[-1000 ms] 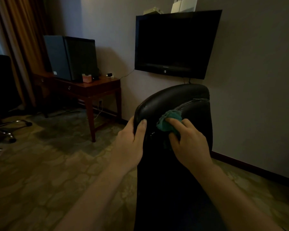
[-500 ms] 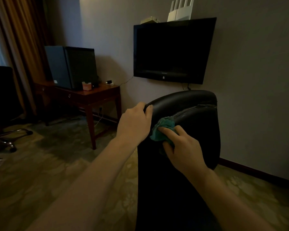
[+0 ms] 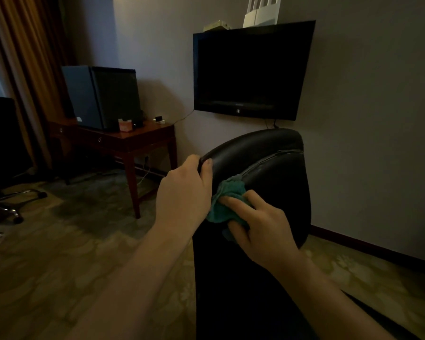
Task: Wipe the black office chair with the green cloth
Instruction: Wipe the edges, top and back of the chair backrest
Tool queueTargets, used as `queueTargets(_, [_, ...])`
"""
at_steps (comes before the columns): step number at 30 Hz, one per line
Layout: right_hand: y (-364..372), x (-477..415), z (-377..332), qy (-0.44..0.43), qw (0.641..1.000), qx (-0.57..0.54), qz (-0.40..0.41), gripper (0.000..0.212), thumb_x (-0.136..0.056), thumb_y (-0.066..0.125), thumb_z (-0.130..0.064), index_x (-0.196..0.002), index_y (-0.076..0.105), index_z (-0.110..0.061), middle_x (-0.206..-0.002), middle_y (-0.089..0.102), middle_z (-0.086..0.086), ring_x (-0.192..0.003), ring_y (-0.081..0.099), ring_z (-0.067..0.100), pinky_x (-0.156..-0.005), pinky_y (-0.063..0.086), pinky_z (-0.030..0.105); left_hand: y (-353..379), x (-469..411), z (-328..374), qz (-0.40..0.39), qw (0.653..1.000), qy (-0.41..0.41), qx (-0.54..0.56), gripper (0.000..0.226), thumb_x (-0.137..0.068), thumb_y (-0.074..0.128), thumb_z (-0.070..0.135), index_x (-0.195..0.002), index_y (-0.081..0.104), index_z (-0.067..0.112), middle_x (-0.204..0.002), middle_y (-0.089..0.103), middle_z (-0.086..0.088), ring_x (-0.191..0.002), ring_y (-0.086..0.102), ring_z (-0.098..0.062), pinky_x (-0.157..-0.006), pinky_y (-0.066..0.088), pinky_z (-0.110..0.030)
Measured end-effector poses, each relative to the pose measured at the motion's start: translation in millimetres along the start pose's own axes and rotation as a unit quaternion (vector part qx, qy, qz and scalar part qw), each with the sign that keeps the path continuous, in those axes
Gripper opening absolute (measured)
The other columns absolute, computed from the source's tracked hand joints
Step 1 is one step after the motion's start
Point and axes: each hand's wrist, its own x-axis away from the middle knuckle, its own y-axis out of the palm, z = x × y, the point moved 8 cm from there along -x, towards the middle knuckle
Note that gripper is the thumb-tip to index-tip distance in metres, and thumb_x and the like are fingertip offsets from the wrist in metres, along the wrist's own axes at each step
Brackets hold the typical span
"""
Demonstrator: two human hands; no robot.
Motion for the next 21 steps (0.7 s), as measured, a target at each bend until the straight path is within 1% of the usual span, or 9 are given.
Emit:
queueTargets(2, [0, -2, 5, 0.016, 1.0, -0.002, 0.006, 0.043, -0.089, 0.047, -0.037, -0.128, 0.057, -0.022, -0.11, 0.058, 0.001, -0.08, 0.06, 0.012, -0.064, 0.056, 0.028, -2, 3, -1, 0.003, 1.0, -0.004, 0.007, 0.034, -0.105, 0.034, 0.042, -0.106, 0.059, 0.02, -0.077, 0.061, 0.005, -0.065, 0.059, -0.009, -0.057, 0.048, -0.028])
queueTargets(5, [-3, -6, 22, 0.059, 0.998, 0.006, 0.024, 0.043, -0.091, 0.058, -0.029, -0.133, 0.053, -0.026, -0.112, 0.056, -0.002, -0.08, 0.059, 0.012, -0.067, 0.054, 0.026, -2, 2, -1, 0.002, 1.0, -0.003, 0.009, 0.033, -0.105, 0.034, 0.042, -0.108, 0.058, 0.021, -0.077, 0.059, 0.007, -0.064, 0.058, -0.006, -0.056, 0.049, -0.027])
queueTargets(7, [-5, -7, 34, 0.099, 0.995, 0.007, 0.029, 0.047, -0.091, 0.06, -0.025, -0.137, 0.051, -0.029, -0.116, 0.055, -0.003, -0.085, 0.059, 0.014, -0.07, 0.049, 0.023, -1, 2, 1, -0.004, 1.0, 0.0, 0.011, 0.033, -0.105, 0.034, 0.043, -0.108, 0.058, 0.021, -0.077, 0.059, 0.007, -0.064, 0.059, -0.008, -0.058, 0.052, -0.03])
queueTargets(9, [-8, -7, 40, 0.118, 0.992, 0.012, 0.03, 0.048, -0.092, 0.059, -0.024, -0.139, 0.049, -0.029, -0.118, 0.055, -0.002, -0.087, 0.059, 0.017, -0.069, 0.048, 0.025, -1, -1, 2, -0.013, 1.0, -0.001, 0.002, 0.032, -0.105, 0.034, 0.043, -0.106, 0.058, 0.021, -0.078, 0.059, 0.006, -0.066, 0.06, -0.011, -0.06, 0.054, -0.035])
queueTargets(14, [-8, -9, 17, 0.057, 0.998, 0.019, 0.028, 0.047, -0.088, 0.053, -0.029, -0.135, 0.053, -0.024, -0.113, 0.057, 0.0, -0.082, 0.061, 0.015, -0.067, 0.055, 0.028, 9, -37, 6, -0.085, 0.992, -0.021, -0.094, 0.035, -0.099, 0.038, 0.046, -0.099, 0.056, 0.017, -0.089, 0.061, -0.004, -0.08, 0.06, -0.025, -0.072, 0.051, -0.037])
queueTargets(16, [-2, -10, 12, 0.046, 0.999, 0.016, 0.019, 0.046, -0.088, 0.052, -0.029, -0.134, 0.054, -0.023, -0.111, 0.057, 0.001, -0.078, 0.06, 0.015, -0.065, 0.055, 0.028, 19, -45, 15, -0.092, 0.986, -0.008, -0.136, 0.037, -0.101, 0.037, 0.048, -0.101, 0.054, 0.015, -0.088, 0.057, -0.004, -0.077, 0.057, -0.023, -0.067, 0.048, -0.035])
queueTargets(18, [-1, -11, 16, 0.051, 0.998, 0.016, 0.019, 0.046, -0.088, 0.057, -0.026, -0.133, 0.054, -0.024, -0.112, 0.058, 0.001, -0.077, 0.061, 0.015, -0.064, 0.054, 0.025, 23, -42, 23, -0.067, 0.981, 0.015, -0.181, 0.037, -0.103, 0.035, 0.05, -0.1, 0.051, 0.016, -0.079, 0.051, -0.001, -0.065, 0.048, -0.018, -0.056, 0.037, -0.031])
queueTargets(19, [0, -11, 21, 0.056, 0.998, 0.021, 0.019, 0.046, -0.087, 0.06, -0.024, -0.133, 0.054, -0.024, -0.113, 0.058, 0.001, -0.078, 0.062, 0.015, -0.064, 0.053, 0.024, 23, -39, 25, -0.052, 0.98, 0.023, -0.192, 0.036, -0.103, 0.035, 0.049, -0.099, 0.051, 0.017, -0.077, 0.049, 0.0, -0.062, 0.044, -0.017, -0.054, 0.033, -0.031])
queueTargets(21, [0, -10, 37, 0.077, 0.996, 0.028, 0.024, 0.049, -0.087, 0.064, -0.021, -0.134, 0.054, -0.024, -0.115, 0.057, 0.001, -0.081, 0.063, 0.018, -0.066, 0.052, 0.023, 22, -36, 22, -0.038, 0.98, 0.039, -0.19, 0.037, -0.104, 0.035, 0.048, -0.101, 0.053, 0.017, -0.078, 0.05, 0.001, -0.064, 0.046, -0.018, -0.056, 0.035, -0.031])
